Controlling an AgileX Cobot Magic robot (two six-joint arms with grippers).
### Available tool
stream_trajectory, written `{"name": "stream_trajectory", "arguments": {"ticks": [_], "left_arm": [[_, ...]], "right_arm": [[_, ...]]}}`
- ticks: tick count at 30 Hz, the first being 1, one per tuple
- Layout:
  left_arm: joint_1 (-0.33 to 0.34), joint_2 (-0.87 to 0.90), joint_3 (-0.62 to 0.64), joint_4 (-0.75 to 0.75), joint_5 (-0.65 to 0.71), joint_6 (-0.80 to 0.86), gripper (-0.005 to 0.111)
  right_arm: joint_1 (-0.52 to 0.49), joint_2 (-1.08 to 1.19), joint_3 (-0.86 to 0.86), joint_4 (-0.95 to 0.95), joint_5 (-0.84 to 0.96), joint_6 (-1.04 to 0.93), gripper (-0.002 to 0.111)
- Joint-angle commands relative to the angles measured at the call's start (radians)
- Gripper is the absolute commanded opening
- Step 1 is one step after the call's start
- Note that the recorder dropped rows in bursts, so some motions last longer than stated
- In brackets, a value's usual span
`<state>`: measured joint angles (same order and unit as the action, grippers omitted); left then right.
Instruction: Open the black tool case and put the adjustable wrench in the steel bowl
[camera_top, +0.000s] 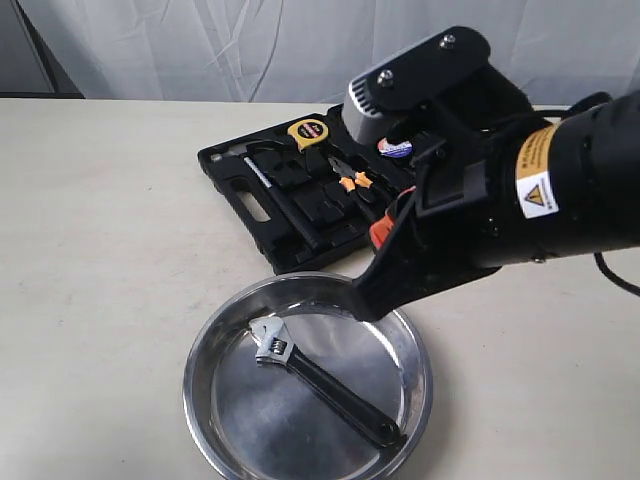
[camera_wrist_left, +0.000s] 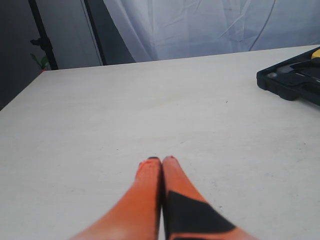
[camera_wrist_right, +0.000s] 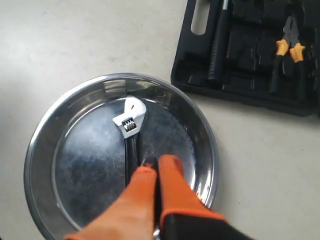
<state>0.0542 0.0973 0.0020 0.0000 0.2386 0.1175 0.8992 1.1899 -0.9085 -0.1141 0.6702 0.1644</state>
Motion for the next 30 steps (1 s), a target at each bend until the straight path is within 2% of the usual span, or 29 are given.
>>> {"name": "stream_trajectory", "arguments": {"ticks": [1,3,5,7,9,11,14,16,19,24,27,30], "left_arm": [[-0.007,-0.004,-0.002,0.000,-0.007,-0.006,0.000],[-0.007,-0.004,-0.002,0.000,-0.007,-0.006,0.000],[-0.007,-0.004,-0.002,0.000,-0.007,-0.006,0.000],[-0.007,-0.004,-0.002,0.000,-0.007,-0.006,0.000],[-0.007,-0.004,-0.002,0.000,-0.007,-0.006,0.000],[-0.007,-0.004,-0.002,0.000,-0.007,-0.006,0.000],[-0.007,-0.004,-0.002,0.000,-0.007,-0.006,0.000],[-0.007,-0.004,-0.002,0.000,-0.007,-0.006,0.000],[-0.007,-0.004,-0.002,0.000,-0.007,-0.006,0.000],[-0.007,-0.004,-0.002,0.000,-0.007,-0.006,0.000],[-0.007,-0.004,-0.002,0.000,-0.007,-0.006,0.000],[-0.007,-0.004,-0.002,0.000,-0.007,-0.006,0.000]], "right_arm": [[-0.002,-0.034,0.005,-0.020,-0.015,0.000,-0.001],[-0.004,-0.048,0.007,-0.044,-0.032,0.002,-0.001],[-0.004,-0.119,0.048,-0.183,-0.046,0.128,-0.001],[-0.007,-0.234,0.150,-0.450,-0.112,0.411,-0.001],[-0.045,-0.315,0.255,-0.602,-0.187,0.634,-0.001],[-0.142,-0.386,0.363,-0.722,-0.318,0.786,-0.001],[-0.317,-0.473,0.492,-0.826,-0.578,0.813,-0.001],[-0.423,-0.541,0.547,-0.872,-0.689,0.813,-0.001],[-0.554,-0.662,0.628,-0.827,-0.719,0.815,-0.001],[-0.734,-0.889,0.755,-0.548,-0.590,0.821,-0.001],[-0.806,-0.986,0.809,-0.405,-0.559,0.821,-0.001],[-0.848,-1.050,0.855,-0.366,-0.552,0.821,-0.001]]}}
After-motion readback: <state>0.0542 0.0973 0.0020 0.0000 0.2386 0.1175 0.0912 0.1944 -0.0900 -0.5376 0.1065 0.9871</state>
